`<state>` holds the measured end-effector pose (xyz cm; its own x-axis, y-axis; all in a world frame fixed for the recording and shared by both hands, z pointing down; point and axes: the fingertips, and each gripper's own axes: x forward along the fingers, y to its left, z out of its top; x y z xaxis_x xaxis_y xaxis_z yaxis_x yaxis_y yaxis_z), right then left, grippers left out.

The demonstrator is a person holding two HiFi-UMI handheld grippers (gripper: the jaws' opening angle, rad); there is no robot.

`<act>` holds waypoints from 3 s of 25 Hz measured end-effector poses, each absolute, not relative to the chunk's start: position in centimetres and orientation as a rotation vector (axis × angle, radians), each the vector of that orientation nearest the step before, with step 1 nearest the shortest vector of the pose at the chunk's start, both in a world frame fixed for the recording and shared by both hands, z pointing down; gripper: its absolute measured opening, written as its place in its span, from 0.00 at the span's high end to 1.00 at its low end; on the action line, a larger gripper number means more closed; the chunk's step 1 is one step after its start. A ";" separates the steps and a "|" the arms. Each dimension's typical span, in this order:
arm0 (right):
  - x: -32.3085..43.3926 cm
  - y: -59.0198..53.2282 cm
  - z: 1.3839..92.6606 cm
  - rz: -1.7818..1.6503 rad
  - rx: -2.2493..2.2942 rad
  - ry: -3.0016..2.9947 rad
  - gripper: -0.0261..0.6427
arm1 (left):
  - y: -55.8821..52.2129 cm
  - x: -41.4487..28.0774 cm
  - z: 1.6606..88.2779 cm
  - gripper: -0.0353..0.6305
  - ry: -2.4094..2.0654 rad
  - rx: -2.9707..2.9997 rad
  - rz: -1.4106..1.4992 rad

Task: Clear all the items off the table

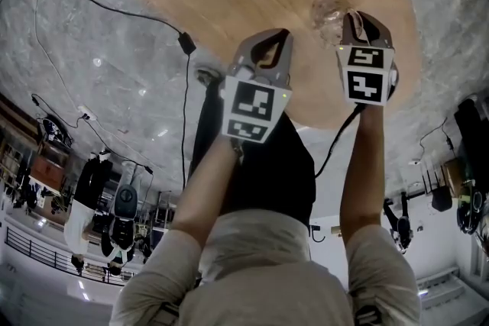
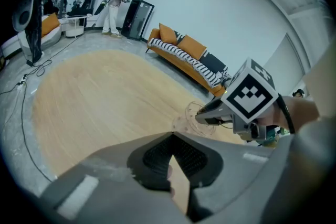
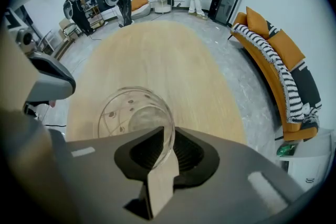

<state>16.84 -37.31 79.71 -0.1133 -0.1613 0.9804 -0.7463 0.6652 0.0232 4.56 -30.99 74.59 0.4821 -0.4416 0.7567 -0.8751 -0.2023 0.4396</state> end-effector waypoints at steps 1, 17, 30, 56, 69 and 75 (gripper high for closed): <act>16.8 -37.3 79.8 0.584 0.758 -1.637 0.86 | -30.9 4.4 74.7 0.92 -1.109 1.820 0.601; 16.7 -37.4 79.2 0.562 0.776 -1.638 0.92 | -30.1 3.7 74.6 0.92 -1.104 1.817 0.609; 12.5 -36.2 77.0 0.485 0.798 -1.728 0.93 | -28.1 0.7 73.1 0.92 -1.144 1.808 0.570; 0.3 -27.8 64.5 0.619 0.886 -1.923 0.93 | -21.2 -9.7 61.5 0.92 -1.177 1.930 0.580; 1.0 -23.2 53.4 0.623 1.152 -1.929 0.93 | -20.3 -9.4 50.4 0.92 -1.115 2.153 0.561; 1.9 -19.1 50.1 0.614 1.250 -1.883 0.93 | -18.8 -9.1 47.6 0.92 -1.000 2.308 0.611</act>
